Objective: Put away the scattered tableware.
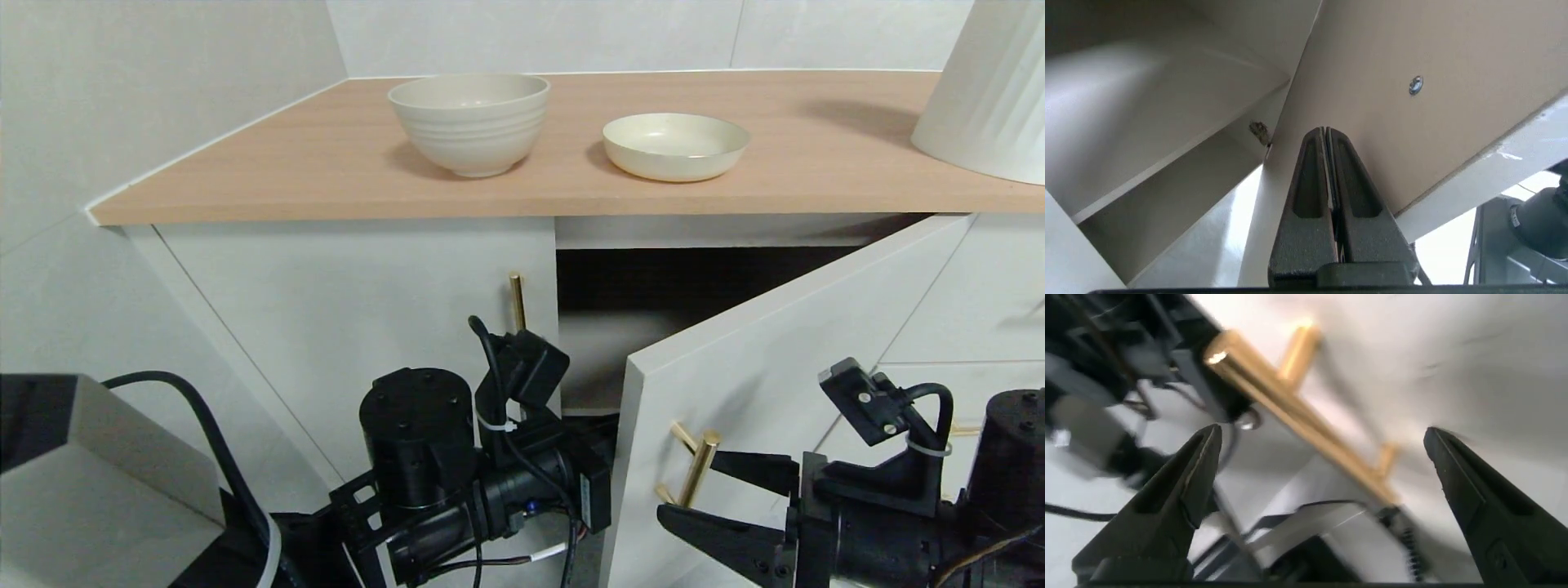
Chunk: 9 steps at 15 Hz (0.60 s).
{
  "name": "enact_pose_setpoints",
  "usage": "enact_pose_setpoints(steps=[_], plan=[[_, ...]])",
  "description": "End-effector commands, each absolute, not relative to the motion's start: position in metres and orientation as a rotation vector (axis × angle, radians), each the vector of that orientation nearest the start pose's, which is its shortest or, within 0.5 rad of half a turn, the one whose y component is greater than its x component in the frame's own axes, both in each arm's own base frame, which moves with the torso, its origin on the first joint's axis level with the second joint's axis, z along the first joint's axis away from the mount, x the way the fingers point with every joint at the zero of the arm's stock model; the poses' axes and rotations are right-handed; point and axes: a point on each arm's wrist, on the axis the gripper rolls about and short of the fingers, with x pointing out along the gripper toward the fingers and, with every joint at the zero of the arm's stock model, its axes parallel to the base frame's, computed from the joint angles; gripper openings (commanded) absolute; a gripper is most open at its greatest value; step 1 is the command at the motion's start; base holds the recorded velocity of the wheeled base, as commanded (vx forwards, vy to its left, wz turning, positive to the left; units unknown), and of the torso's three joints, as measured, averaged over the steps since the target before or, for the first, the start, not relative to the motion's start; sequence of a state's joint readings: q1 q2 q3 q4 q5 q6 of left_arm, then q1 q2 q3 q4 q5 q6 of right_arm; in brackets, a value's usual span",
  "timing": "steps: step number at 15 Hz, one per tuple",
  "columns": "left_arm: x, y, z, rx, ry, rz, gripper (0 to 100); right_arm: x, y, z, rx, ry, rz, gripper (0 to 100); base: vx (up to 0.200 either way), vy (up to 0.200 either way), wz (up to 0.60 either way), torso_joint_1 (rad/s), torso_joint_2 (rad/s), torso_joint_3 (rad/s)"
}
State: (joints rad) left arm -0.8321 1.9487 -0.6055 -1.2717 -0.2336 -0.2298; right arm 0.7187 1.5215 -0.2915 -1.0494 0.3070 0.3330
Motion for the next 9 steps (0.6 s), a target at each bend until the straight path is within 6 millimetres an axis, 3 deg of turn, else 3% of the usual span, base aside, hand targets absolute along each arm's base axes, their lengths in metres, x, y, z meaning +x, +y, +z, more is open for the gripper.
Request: enact_pose_setpoints(steps=[1,6,9], plan=[[0.215,-0.244,0.119,-0.187,0.194,-1.054,0,0.150,0.137,0.150,0.223,0.308,0.966,100,0.000,0.000,0.00,0.000,0.00,0.000],[0.214,-0.244,0.118,-0.195,0.206,-1.053,0,0.103,0.097,0.190,0.093,0.377,0.950,100,0.000,0.000,0.00,0.000,0.00,0.000],[0.214,-0.243,0.119,-0.208,0.210,-1.054,0,0.099,0.093,0.194,0.030,0.389,0.953,100,0.000,0.000,0.00,0.000,0.00,0.000]])
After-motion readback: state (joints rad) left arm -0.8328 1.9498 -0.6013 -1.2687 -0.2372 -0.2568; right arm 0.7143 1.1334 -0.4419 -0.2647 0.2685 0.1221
